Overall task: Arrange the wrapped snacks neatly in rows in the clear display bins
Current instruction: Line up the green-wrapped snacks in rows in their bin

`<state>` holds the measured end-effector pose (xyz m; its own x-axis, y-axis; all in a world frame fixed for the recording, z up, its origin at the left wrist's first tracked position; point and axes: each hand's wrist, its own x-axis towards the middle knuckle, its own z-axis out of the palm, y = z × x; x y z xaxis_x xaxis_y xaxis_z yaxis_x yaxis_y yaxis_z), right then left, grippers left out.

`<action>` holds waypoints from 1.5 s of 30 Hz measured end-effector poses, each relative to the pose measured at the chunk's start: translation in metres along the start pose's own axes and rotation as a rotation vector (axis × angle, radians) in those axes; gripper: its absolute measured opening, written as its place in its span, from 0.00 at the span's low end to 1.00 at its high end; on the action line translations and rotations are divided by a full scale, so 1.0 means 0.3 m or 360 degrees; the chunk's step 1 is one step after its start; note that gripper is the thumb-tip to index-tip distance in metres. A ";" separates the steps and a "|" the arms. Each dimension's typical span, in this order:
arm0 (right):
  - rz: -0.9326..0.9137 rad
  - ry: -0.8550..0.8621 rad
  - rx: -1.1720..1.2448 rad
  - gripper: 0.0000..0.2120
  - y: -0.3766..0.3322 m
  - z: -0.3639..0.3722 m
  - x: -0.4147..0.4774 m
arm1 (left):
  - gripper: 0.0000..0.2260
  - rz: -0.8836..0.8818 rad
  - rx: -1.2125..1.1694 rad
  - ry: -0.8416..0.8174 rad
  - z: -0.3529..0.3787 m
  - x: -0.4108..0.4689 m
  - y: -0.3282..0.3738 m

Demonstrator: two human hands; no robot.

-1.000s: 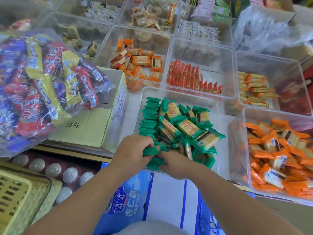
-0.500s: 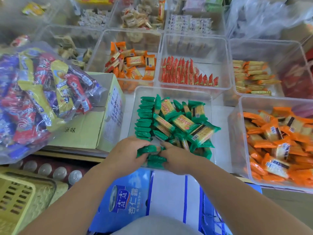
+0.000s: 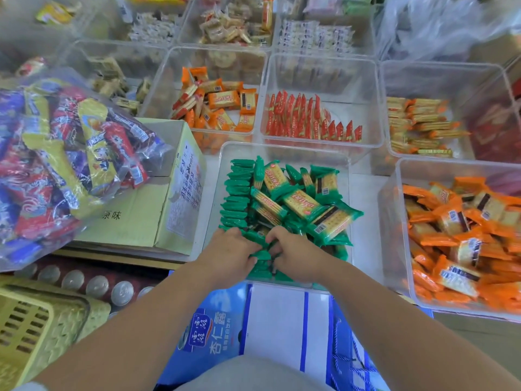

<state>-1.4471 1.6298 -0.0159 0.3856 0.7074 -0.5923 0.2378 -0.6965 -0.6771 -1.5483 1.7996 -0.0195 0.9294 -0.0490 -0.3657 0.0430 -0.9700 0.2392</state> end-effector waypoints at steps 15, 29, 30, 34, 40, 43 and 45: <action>-0.0193 0.0652 -0.0959 0.17 0.080 0.006 -0.136 | 0.24 -0.0012 0.0330 0.0022 0.013 0.087 0.002; 0.0068 0.0635 -0.0790 0.12 0.031 0.025 -0.137 | 0.19 -0.0074 0.0268 -0.0174 0.003 0.075 -0.014; 0.0055 0.0686 -0.0717 0.11 0.023 0.026 -0.141 | 0.18 -0.0077 0.0278 -0.0180 0.002 0.074 -0.015; -0.0059 0.0909 -0.0598 0.05 -0.030 0.025 -0.131 | 0.20 -0.0091 0.0245 -0.0161 0.000 0.068 -0.006; -0.0142 0.0935 -0.0478 0.09 -0.096 -0.009 -0.041 | 0.18 -0.0083 0.0141 -0.0033 -0.002 0.048 -0.004; -0.0039 0.0727 -0.0475 0.11 -0.114 -0.023 0.023 | 0.15 -0.0069 0.0050 0.0134 0.014 0.026 -0.007; 0.0028 0.0590 -0.0543 0.15 -0.121 -0.024 0.065 | 0.13 -0.0042 -0.0003 0.0290 0.030 0.011 -0.019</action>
<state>-1.4418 1.6681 0.0003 0.6681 0.6482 -0.3654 0.4824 -0.7512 -0.4505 -1.5489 1.8027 -0.0302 0.9789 0.0208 -0.2031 0.0690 -0.9699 0.2335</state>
